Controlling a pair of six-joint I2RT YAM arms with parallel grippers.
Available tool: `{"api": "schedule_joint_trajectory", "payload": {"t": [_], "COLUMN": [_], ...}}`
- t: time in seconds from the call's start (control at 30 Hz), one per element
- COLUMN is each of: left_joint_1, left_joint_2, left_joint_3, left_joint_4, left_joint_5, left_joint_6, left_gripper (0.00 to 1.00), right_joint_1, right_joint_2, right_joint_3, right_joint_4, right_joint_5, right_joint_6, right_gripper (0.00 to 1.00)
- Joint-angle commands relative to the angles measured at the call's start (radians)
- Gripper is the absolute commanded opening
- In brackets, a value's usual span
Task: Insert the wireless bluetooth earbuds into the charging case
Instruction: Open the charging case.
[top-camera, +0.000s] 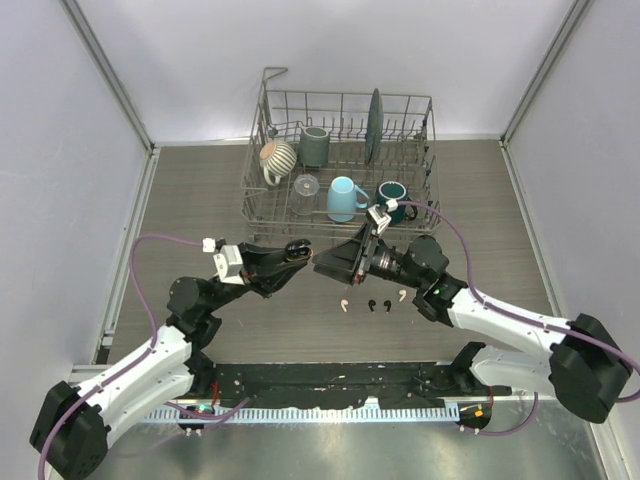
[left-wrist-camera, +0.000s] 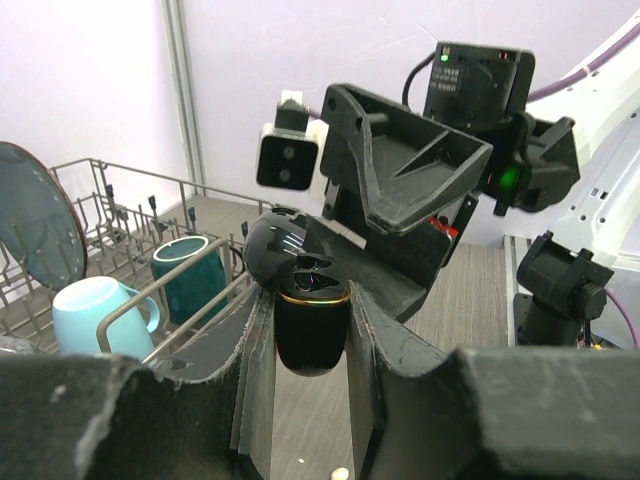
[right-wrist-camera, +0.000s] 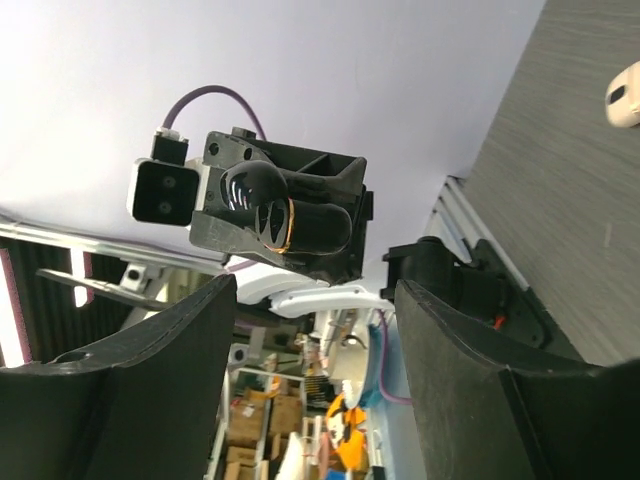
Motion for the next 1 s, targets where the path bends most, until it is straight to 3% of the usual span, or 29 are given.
{"api": "schedule_joint_trajectory", "payload": {"t": [0.0,0.07,0.33,0.7,0.97], "left_joint_1": [-0.001,-0.001,-0.001,-0.001,-0.001], "left_joint_2": [-0.004,0.007,0.042,0.033,-0.002], "left_joint_3": [-0.005,0.001,0.029,0.032,0.011], "left_joint_4": [0.012,0.015,0.036,0.036,-0.008], "left_joint_5": [-0.010,0.004,0.067,0.136,0.087], "left_joint_6": [0.027,0.026,0.007,-0.005,0.019], "left_gripper": [0.00,0.00,0.00,0.00,0.00], "right_joint_1": [0.007,0.007,0.009,0.007,0.005], "right_joint_2": [-0.072,-0.074,-0.037,-0.020,-0.028], "right_joint_3": [0.102,0.147,0.205,0.205,0.205], "right_joint_4": [-0.294,-0.371,-0.422,-0.359,-0.285], "right_joint_5": [0.055,0.057,0.066,0.077,0.022], "right_joint_6": [-0.202,-0.248,-0.269,-0.248,-0.231], "right_gripper": [0.70,0.70,0.70,0.70,0.70]}}
